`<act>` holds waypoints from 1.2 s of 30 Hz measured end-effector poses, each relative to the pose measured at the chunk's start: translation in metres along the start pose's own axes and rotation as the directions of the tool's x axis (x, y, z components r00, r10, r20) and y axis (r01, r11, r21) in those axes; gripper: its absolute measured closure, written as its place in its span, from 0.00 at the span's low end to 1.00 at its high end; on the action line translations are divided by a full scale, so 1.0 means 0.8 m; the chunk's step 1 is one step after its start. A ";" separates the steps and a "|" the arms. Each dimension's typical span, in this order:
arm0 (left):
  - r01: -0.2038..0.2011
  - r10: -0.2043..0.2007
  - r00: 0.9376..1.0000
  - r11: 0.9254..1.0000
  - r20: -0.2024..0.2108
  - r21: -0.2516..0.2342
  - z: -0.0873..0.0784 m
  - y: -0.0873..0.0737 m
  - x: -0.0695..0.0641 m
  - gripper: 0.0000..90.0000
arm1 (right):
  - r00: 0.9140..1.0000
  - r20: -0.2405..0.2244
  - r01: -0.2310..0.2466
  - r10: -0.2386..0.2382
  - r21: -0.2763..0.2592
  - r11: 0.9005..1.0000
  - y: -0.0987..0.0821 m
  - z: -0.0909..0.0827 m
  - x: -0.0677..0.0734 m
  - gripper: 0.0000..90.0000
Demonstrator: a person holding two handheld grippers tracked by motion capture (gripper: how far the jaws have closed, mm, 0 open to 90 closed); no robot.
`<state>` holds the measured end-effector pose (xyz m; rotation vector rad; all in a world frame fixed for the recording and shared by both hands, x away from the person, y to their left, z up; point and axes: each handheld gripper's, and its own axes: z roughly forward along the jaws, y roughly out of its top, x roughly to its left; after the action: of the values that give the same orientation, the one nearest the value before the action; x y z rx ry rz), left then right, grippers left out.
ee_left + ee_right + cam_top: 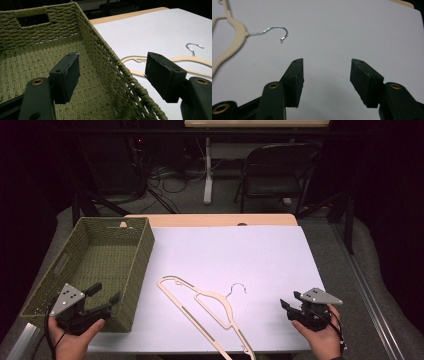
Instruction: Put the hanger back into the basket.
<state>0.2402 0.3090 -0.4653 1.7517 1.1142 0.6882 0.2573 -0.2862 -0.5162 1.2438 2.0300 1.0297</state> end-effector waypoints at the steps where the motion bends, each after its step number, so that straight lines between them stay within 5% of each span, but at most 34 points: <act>1: 0.000 0.000 1.000 1.000 0.000 0.000 0.000 0.000 0.000 0.31 | 1.000 0.014 0.003 -0.003 0.010 1.000 0.000 0.000 -0.001 0.49; 12: 0.018 -0.018 1.000 1.000 0.014 0.007 -0.006 -0.001 0.001 0.27 | 0.999 0.053 -0.013 0.011 0.031 0.999 0.008 0.004 -0.005 0.48; 19: 0.012 -0.012 1.000 0.999 0.015 0.034 -0.009 0.001 -0.001 0.27 | 1.000 0.001 -0.013 0.013 0.100 0.995 0.019 0.006 0.001 0.54; 27: 0.006 -0.006 1.000 0.999 0.020 0.032 -0.013 0.004 -0.002 0.29 | 0.996 -0.021 0.083 -0.081 0.154 0.984 0.047 0.010 0.016 0.58; 36: 0.004 -0.004 0.999 1.000 0.032 0.026 -0.011 0.006 -0.006 0.30 | 0.978 -0.138 0.181 -0.158 0.167 0.969 0.101 0.019 0.047 0.61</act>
<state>0.2327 0.3075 -0.4570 1.7764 1.1090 0.6432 0.2924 -0.2248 -0.4603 1.0919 2.3237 0.8787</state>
